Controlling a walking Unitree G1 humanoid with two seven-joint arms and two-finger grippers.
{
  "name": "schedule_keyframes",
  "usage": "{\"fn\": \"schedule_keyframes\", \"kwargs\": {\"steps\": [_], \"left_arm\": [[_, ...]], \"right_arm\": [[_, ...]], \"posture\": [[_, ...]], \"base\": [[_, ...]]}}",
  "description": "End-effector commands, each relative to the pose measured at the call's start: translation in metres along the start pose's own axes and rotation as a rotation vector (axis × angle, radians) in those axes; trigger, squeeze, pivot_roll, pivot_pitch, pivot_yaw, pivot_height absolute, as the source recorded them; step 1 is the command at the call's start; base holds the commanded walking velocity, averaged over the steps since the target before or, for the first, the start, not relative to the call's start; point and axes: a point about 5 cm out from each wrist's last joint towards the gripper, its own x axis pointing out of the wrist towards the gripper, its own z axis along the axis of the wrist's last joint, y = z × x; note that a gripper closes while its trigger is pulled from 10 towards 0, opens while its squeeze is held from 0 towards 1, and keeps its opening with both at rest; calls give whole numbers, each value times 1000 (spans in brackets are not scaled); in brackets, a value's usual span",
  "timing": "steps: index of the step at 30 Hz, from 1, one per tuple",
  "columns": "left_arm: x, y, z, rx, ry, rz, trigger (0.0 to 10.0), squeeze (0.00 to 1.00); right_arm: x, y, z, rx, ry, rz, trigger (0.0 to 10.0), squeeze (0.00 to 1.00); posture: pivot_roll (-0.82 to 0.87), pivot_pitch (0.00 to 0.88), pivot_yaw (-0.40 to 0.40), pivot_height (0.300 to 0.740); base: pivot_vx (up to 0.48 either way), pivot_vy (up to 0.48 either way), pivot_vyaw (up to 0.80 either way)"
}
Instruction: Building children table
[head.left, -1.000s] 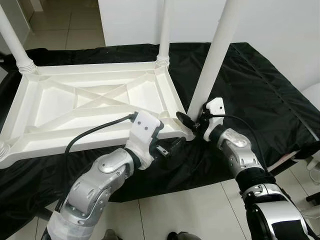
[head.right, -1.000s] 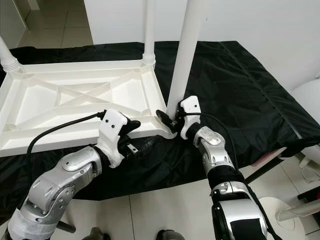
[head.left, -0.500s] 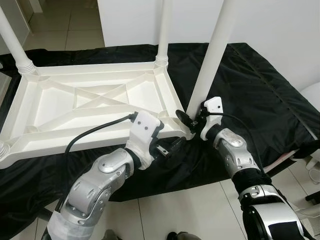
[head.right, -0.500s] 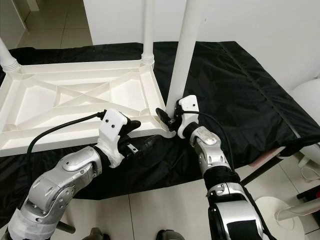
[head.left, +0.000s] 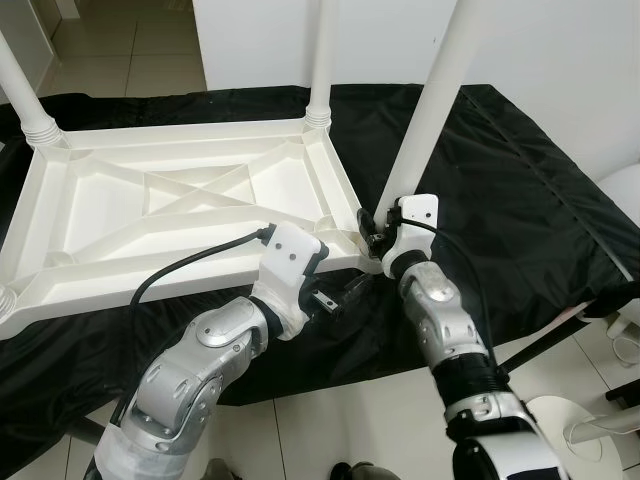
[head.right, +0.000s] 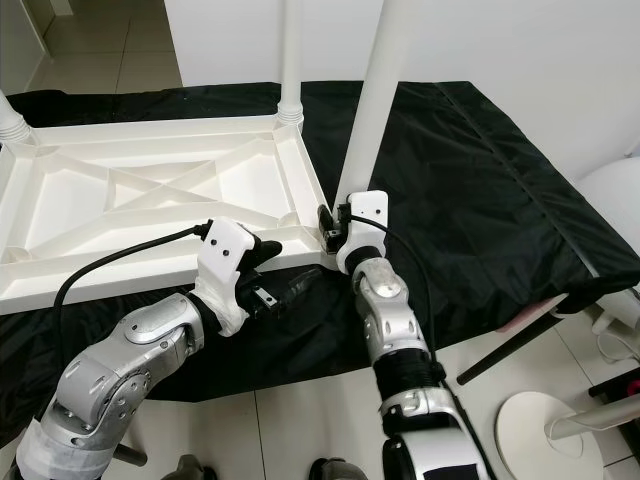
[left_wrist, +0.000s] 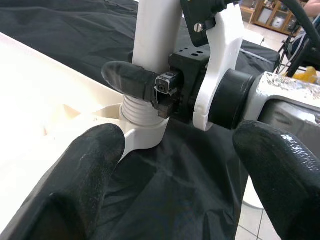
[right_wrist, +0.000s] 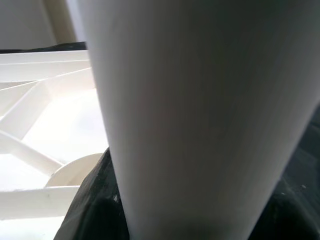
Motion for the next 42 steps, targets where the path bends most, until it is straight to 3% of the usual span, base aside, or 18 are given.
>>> {"fn": "schedule_keyframes", "kwargs": {"steps": [1,4,6,9,10,19,20,21,22,25,33,42], "left_arm": [[-2,-1,-1,-1,6,5,10000,0],[-1,-1,-1,-2,4,8,10000,0],[0,-1,-1,-6,-2,12,10000,0],[0,-2,-2,-10,-4,12,10000,0],[1,-3,-2,-11,-5,11,10000,0],[0,1,-1,-4,-8,22,10000,0],[0,1,-1,-4,-7,21,10000,0],[1,0,-1,-4,-6,19,10000,0],[1,0,-1,-3,-6,18,10000,0],[2,1,0,-1,-8,17,10000,0],[3,2,1,3,-12,15,10000,0],[4,2,3,5,-24,18,10000,0]], "right_arm": [[-9,-3,-21,12,97,-61,10000,0],[-12,3,-21,22,89,-79,10000,0],[-19,17,-20,38,73,-68,10000,0],[-20,20,-17,45,57,-48,10000,0],[-20,19,-13,55,36,-36,10000,1000],[-19,6,1,34,-19,-10,10000,1000],[-19,5,0,19,-13,14,10000,733],[-18,4,-1,8,-2,45,10000,733],[-18,1,0,-9,-2,65,10000,0],[-14,-8,0,-80,17,149,10000,0],[-7,-11,3,-134,24,289,10000,0],[5,-10,13,-248,20,588,10000,0]], "posture": [[-4,114,-61,740],[-4,114,-63,740],[-5,112,-66,740],[-9,110,-67,740],[-9,110,-67,740],[-12,110,-63,740],[-12,110,-63,740],[-14,109,-63,740],[-15,110,-62,740],[-17,109,-63,740],[-22,109,-61,740],[-19,107,-60,740]], "base": [[0,0,0],[0,0,0],[0,0,0],[0,0,0],[0,0,0],[0,0,0],[0,0,0],[0,0,0],[0,0,0],[0,0,0],[0,0,0],[0,0,0]]}}
